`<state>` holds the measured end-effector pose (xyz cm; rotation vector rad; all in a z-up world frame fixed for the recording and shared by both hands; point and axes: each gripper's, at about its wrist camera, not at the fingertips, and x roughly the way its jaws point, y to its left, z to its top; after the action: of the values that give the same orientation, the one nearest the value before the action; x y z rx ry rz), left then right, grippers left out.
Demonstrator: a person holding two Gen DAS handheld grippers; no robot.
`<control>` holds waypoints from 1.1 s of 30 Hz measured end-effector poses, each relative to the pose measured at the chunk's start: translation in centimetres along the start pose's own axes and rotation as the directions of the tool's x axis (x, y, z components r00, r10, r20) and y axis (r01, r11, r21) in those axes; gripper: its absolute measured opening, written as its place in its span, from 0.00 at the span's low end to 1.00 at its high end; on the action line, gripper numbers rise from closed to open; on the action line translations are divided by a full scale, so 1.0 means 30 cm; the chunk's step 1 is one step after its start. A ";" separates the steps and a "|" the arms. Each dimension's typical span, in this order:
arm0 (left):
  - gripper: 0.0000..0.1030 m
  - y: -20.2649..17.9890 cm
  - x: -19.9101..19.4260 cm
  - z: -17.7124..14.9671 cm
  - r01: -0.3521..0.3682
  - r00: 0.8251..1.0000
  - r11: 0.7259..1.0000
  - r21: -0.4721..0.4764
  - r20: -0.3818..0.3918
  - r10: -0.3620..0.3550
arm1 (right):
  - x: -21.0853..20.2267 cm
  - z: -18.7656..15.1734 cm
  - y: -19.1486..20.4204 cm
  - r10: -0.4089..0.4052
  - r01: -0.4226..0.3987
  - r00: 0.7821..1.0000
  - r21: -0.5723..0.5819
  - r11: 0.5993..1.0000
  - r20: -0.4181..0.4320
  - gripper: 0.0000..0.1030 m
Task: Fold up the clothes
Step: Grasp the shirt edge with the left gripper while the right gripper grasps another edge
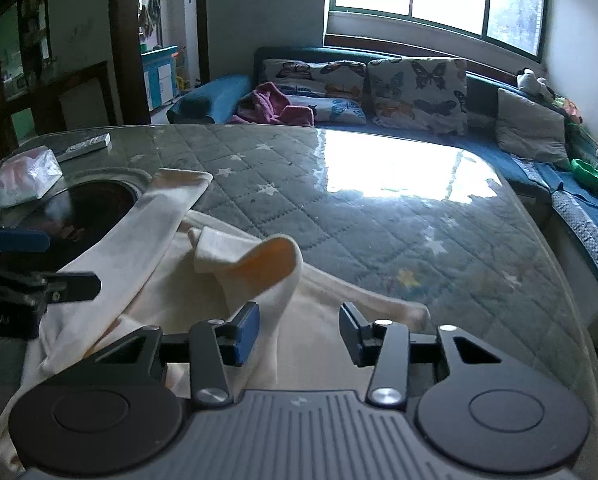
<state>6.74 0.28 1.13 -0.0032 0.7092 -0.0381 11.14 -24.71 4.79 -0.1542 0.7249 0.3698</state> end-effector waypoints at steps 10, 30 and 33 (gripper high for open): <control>0.82 0.009 0.120 0.069 0.007 1.000 1.000 0.012 -0.018 -0.007 | 0.144 0.070 -0.021 0.043 -0.042 0.999 0.011 0.999 -0.026 0.26; 0.75 0.021 0.462 0.267 -0.085 0.995 0.996 -0.024 -0.052 0.084 | 0.080 0.056 -0.083 0.018 -0.018 0.999 0.005 1.000 0.045 0.02; 0.70 0.029 0.484 0.262 -0.099 0.994 0.995 -0.018 -0.054 0.098 | 0.056 0.047 -0.106 0.002 -0.002 0.998 0.010 1.000 0.055 0.02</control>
<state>22.90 0.54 -2.36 0.0134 0.7616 0.0636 14.37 -26.81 4.74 -0.1331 0.6721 0.3707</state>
